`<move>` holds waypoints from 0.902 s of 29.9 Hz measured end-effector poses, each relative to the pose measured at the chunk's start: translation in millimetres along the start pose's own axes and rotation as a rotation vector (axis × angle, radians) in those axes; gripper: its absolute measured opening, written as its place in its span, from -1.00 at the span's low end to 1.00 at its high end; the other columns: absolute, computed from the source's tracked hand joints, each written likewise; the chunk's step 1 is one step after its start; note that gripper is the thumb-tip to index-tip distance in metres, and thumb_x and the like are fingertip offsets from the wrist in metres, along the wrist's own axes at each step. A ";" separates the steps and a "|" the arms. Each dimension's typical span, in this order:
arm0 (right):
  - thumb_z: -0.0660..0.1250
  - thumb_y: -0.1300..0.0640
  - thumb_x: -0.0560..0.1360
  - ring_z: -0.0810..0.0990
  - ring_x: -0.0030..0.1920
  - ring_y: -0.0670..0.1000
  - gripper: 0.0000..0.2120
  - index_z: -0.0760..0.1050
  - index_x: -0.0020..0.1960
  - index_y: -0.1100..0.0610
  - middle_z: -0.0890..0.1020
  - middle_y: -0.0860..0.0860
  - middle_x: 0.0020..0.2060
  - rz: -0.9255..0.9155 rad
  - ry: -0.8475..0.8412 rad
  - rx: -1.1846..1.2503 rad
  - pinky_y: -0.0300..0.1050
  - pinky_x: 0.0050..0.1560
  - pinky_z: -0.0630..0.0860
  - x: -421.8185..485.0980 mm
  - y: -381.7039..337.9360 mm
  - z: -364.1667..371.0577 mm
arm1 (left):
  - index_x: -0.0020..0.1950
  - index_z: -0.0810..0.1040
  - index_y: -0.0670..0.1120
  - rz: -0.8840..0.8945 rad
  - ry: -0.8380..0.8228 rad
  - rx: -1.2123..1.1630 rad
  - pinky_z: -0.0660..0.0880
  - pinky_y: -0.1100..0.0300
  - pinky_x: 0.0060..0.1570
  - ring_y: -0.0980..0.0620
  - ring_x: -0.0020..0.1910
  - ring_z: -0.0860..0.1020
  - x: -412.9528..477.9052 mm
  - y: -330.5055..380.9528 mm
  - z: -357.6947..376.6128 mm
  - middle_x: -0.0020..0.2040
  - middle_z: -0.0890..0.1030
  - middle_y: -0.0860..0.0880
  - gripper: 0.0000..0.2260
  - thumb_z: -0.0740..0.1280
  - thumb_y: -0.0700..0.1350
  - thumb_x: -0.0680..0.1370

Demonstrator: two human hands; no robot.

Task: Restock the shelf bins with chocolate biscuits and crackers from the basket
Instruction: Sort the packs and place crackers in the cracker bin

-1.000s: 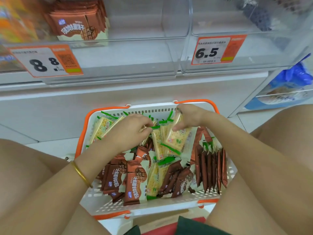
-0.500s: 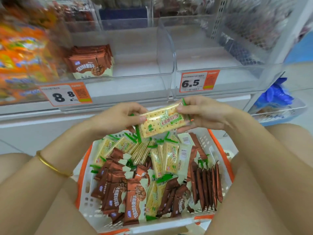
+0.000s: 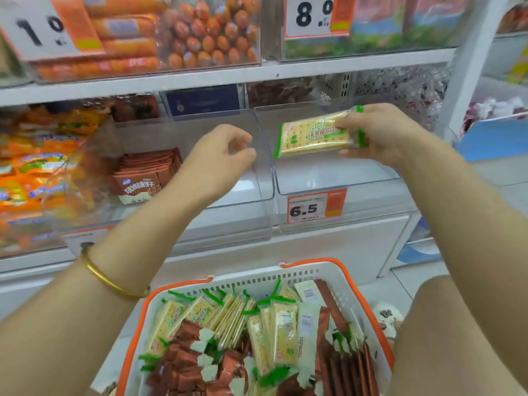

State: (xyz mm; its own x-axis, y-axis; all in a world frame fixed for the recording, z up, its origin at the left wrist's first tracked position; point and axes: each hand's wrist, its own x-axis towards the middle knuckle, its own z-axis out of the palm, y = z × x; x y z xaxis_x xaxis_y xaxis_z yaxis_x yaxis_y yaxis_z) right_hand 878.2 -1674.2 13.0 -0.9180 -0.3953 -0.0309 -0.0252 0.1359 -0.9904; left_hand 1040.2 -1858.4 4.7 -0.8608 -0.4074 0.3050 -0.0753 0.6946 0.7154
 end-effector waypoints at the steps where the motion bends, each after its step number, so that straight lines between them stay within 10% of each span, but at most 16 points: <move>1: 0.36 0.27 0.51 0.64 -0.28 -0.02 -0.96 0.50 -0.10 0.20 0.62 0.11 -0.13 0.021 0.026 -0.046 -0.21 -0.46 0.56 20.0 5.1 0.1 | 0.27 0.46 -0.01 0.021 -0.016 0.085 0.38 0.22 0.10 0.08 0.13 0.46 10.0 -1.4 6.9 0.22 0.49 0.00 -0.74 0.25 -0.08 0.58; 8: 0.44 0.25 0.45 0.64 0.04 0.13 -0.61 0.44 0.24 0.17 0.61 0.17 0.11 0.176 -0.015 -0.285 0.05 0.11 0.57 149.6 57.1 35.9 | 0.46 0.26 -0.05 -0.023 -0.108 0.280 0.24 0.12 0.33 -0.06 0.39 0.29 56.0 -22.4 47.4 0.41 0.32 -0.08 -0.51 0.26 0.03 0.56; 18: 0.34 -0.02 0.51 0.55 0.17 0.15 -0.64 0.46 0.21 0.16 0.57 0.11 0.17 0.094 0.076 -0.961 -0.08 0.10 0.47 223.7 81.0 64.9 | 0.41 0.26 -0.01 0.047 -0.117 0.293 0.28 0.16 0.23 0.01 0.34 0.31 69.5 -28.9 64.7 0.36 0.31 0.00 -0.51 0.30 -0.03 0.51; 23: 0.30 0.18 0.53 0.62 0.09 0.13 -0.86 0.46 -0.18 0.20 0.63 0.14 0.08 0.127 0.175 -0.930 -0.11 -0.10 0.54 235.8 99.1 76.5 | 0.37 0.29 0.01 0.068 -0.091 0.272 0.28 0.19 0.16 0.03 0.30 0.33 68.9 -29.7 65.5 0.32 0.33 0.02 -0.55 0.29 -0.06 0.49; 27: 0.24 0.23 0.56 0.57 0.18 0.13 -0.86 0.48 0.10 0.18 0.58 0.14 0.16 0.144 0.343 -0.744 -0.10 0.16 0.50 244.5 110.2 83.1 | 0.41 0.25 0.03 0.068 -0.090 0.261 0.22 0.25 0.11 0.07 0.34 0.29 68.0 -31.8 65.6 0.37 0.30 0.06 -0.52 0.28 -0.04 0.50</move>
State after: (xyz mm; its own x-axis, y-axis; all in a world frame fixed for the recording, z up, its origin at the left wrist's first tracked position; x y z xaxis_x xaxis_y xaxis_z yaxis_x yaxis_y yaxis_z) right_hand 683.9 -1831.3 -114.9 -0.9989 -0.0457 0.0113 -0.0427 0.7769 -0.6282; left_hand 951.0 -1869.3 -38.6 -0.9086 -0.3085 0.2816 -0.1326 0.8524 0.5059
